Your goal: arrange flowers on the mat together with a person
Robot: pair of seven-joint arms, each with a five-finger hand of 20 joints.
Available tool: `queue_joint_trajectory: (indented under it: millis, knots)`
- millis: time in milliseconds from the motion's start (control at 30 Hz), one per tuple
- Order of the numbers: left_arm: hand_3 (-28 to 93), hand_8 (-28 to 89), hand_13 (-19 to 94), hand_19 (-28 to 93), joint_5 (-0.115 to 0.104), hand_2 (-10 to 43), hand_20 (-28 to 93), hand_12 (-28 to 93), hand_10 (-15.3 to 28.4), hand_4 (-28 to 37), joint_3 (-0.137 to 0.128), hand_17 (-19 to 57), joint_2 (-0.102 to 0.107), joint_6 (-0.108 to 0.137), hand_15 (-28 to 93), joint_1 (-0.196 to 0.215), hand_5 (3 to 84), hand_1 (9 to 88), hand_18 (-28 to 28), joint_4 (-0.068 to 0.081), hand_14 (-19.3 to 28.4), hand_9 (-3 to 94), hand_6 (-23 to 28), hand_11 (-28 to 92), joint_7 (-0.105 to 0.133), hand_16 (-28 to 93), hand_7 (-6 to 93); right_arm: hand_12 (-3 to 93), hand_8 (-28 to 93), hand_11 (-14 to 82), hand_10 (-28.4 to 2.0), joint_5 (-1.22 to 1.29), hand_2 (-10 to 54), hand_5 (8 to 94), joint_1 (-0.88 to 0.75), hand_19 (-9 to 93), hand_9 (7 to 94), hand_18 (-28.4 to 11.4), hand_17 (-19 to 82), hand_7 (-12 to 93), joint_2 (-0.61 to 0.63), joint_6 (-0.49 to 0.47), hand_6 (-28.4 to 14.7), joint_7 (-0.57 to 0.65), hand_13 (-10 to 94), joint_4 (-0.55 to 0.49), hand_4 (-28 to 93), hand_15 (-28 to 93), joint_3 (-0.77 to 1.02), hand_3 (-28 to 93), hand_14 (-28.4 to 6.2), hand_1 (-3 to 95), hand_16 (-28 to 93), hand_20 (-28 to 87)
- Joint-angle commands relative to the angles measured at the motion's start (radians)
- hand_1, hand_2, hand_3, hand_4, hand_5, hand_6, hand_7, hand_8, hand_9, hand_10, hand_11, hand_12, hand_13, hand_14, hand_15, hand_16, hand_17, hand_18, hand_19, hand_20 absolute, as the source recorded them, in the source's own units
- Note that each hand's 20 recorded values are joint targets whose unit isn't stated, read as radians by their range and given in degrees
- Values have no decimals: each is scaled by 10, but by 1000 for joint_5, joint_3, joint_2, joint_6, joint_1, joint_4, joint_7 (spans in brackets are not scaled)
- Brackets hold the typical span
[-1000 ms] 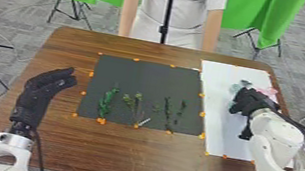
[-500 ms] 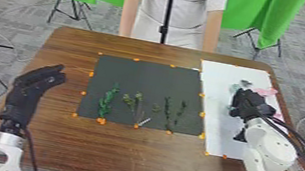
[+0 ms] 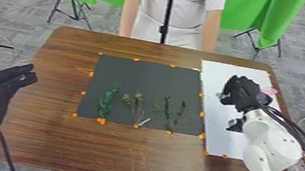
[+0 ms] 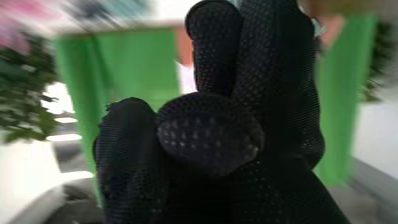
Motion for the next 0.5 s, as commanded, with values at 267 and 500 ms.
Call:
queue_joint_trajectory:
  millis: [267,500]
  knots:
    - [621,-87,378,113,-21,-57,244,144,121,-123,5,75,-12,43,209,34,509,392,128,19,163,472,4,219,33,39,195,270,96,300,-76,-147,-95,870,469,932,937,-84,753,168,-383,-27,22,-334,937,208,328,659,-460,-283,9,946,171,375]
    - [624,-87,378,112,-18,-58,244,144,120,-125,28,76,5,29,210,-3,510,387,128,30,163,473,5,220,27,39,195,264,93,282,-70,-293,-95,868,460,932,937,-87,751,171,-492,-71,26,-403,937,308,322,665,-522,-283,12,942,169,413]
